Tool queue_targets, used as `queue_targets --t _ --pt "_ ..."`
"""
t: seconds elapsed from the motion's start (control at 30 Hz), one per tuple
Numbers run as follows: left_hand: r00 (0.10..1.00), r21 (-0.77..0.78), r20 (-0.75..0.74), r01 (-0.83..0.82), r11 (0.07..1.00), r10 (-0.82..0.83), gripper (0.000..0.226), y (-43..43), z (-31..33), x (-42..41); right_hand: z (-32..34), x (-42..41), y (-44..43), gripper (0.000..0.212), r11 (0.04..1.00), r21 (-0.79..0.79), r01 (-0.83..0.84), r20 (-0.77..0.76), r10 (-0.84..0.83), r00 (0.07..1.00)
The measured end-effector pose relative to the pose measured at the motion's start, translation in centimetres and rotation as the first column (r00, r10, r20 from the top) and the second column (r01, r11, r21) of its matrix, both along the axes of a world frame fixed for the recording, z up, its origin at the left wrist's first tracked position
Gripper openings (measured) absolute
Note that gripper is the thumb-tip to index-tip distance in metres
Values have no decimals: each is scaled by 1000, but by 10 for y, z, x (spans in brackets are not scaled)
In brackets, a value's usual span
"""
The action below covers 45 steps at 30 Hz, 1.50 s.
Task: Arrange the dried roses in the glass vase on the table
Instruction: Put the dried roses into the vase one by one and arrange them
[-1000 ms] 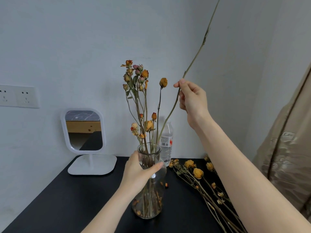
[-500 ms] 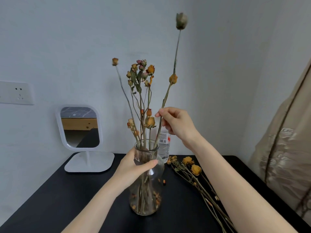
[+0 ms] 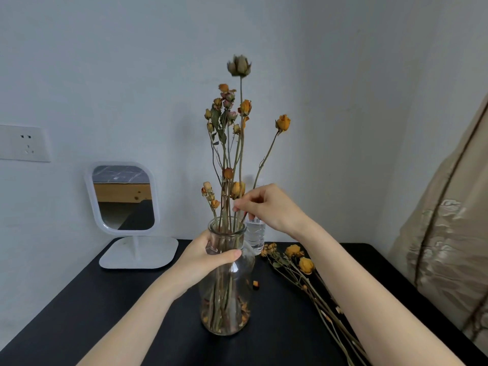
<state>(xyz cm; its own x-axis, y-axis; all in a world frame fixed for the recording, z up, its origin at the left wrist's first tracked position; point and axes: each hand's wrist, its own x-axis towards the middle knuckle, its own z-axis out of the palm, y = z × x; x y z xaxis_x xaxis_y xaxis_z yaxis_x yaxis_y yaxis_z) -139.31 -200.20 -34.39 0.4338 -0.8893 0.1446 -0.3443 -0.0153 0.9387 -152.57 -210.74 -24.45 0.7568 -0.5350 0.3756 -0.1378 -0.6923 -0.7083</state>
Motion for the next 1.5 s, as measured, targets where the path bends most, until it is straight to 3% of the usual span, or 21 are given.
queue_targets --t 0.17,0.4,0.67,1.17,1.33,1.5 --pt "1000 7 -4 -27 1000 27 40 -1 -2 1 -8 1 -1 20 1000 17 11 -116 -9 993" --pt "1000 9 28 -5 1000 5 52 0 1 -1 -5 2 -4 19 995 65 72 57 -76 996" --pt "1000 -6 17 -14 1000 14 60 -1 0 0 -15 3 2 16 996 59 59 -56 -56 997" --pt "993 -13 107 -49 999 50 33 -2 -2 0 -20 2 8 22 988 -5 153 3 -153 988" --pt "993 -41 54 -104 994 107 48 5 -6 -9 -25 -10 6 25 985 45 166 50 -168 984" --pt "941 -171 -3 -334 927 338 65 21 -21 -33 -44 -39 -1 27 972 131 195 10 -198 980"
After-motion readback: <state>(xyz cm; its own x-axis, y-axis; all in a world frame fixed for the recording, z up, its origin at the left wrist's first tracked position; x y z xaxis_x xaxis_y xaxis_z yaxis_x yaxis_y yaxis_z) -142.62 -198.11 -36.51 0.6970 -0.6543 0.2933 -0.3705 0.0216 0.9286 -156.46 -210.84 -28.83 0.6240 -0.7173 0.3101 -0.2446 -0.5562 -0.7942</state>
